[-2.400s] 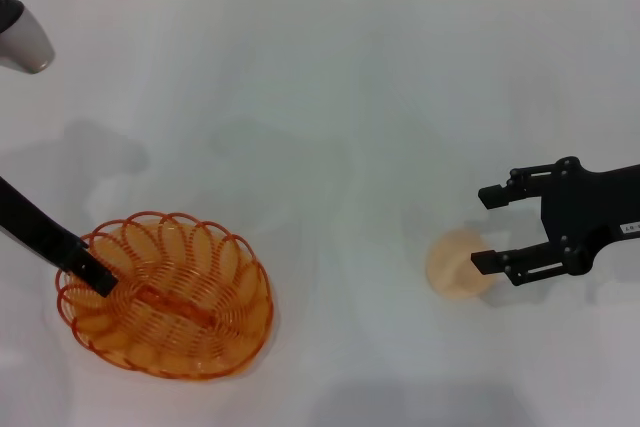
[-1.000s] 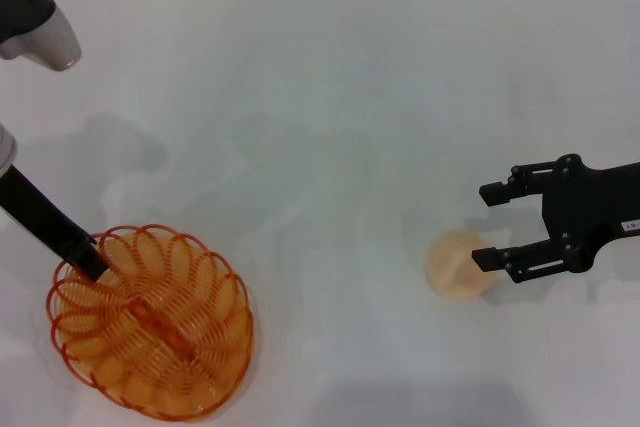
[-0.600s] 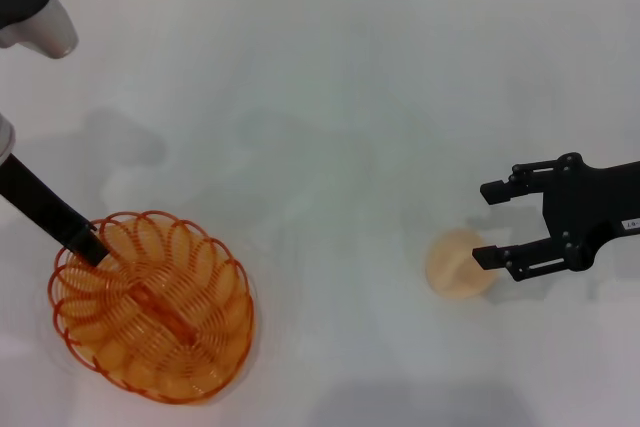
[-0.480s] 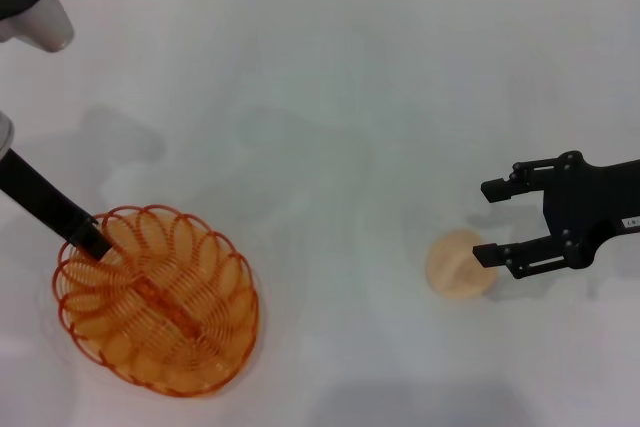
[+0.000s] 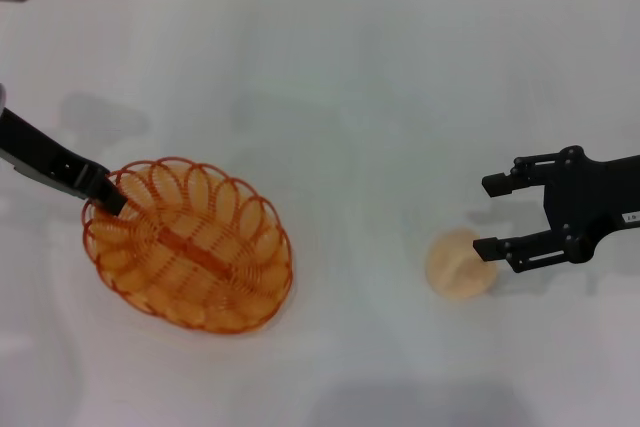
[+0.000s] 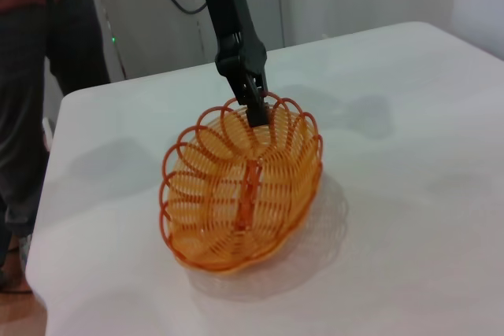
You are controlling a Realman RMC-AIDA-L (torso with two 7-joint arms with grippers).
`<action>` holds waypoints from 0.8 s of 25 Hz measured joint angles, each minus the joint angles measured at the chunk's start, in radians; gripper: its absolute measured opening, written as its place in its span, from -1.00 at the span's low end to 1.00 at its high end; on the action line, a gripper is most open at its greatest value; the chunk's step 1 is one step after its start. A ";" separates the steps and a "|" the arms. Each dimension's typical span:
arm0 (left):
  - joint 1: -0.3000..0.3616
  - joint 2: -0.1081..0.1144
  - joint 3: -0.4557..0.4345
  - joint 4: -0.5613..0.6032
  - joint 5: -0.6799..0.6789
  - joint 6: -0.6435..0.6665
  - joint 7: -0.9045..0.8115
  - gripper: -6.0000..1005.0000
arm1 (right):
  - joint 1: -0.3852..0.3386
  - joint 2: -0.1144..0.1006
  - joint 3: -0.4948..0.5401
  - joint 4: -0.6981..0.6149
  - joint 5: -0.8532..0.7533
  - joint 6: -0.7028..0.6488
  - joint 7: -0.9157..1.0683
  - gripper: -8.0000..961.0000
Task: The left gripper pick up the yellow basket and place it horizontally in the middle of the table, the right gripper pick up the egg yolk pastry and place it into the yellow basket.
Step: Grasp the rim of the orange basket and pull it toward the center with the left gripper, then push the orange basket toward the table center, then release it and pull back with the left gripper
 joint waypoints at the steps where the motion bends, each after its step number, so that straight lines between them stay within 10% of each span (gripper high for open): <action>1: -0.001 -0.002 -0.004 -0.001 0.000 -0.004 -0.010 -0.81 | 0.000 0.000 0.003 0.000 0.001 0.000 0.000 0.61; 20: 0.006 -0.006 -0.117 -0.037 -0.177 -0.104 -0.231 -0.83 | 0.003 -0.003 0.029 -0.002 0.011 -0.003 -0.001 0.61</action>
